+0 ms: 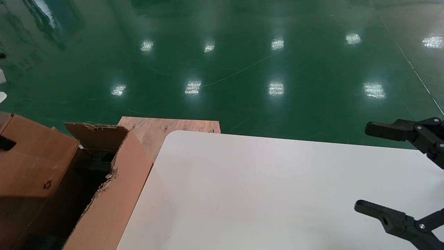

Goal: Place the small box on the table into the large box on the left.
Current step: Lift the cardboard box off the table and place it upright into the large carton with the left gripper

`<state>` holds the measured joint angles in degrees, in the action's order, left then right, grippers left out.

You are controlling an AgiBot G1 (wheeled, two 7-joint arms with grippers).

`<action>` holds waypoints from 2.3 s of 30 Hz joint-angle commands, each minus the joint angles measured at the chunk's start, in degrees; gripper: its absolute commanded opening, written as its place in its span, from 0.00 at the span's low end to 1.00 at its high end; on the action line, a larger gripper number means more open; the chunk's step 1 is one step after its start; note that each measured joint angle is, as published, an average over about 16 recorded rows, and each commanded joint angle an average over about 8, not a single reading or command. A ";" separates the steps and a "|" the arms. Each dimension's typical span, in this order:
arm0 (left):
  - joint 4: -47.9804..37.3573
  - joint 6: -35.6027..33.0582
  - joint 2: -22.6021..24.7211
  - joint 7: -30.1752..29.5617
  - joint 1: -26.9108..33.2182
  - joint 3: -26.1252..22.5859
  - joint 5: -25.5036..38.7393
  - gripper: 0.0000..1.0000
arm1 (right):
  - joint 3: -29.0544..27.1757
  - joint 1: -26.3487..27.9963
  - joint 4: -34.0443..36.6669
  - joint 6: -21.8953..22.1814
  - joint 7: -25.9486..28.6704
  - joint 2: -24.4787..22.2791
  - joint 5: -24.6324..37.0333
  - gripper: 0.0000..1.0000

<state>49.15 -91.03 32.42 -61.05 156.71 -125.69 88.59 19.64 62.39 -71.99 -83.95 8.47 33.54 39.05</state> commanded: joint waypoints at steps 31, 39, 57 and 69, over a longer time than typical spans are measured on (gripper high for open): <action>-20.15 11.54 12.83 -0.11 -29.48 -4.85 -12.51 0.00 | 0.02 0.00 0.00 0.01 -0.01 -0.01 -0.01 1.00; -29.24 12.49 18.07 4.63 -33.54 -2.41 -16.16 0.00 | 0.02 0.01 0.00 0.01 -0.01 -0.01 -0.01 1.00; -43.95 13.85 20.52 9.54 -41.51 -1.29 -18.14 0.00 | 0.03 0.01 0.00 0.01 -0.01 -0.01 -0.02 1.00; -47.77 20.04 19.29 9.88 -44.93 -0.95 -18.58 0.00 | 0.04 0.01 0.00 0.01 -0.02 -0.01 -0.02 1.00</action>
<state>1.55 -71.60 51.69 -51.22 111.91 -126.62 69.98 19.67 62.40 -71.99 -83.94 8.45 33.53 39.02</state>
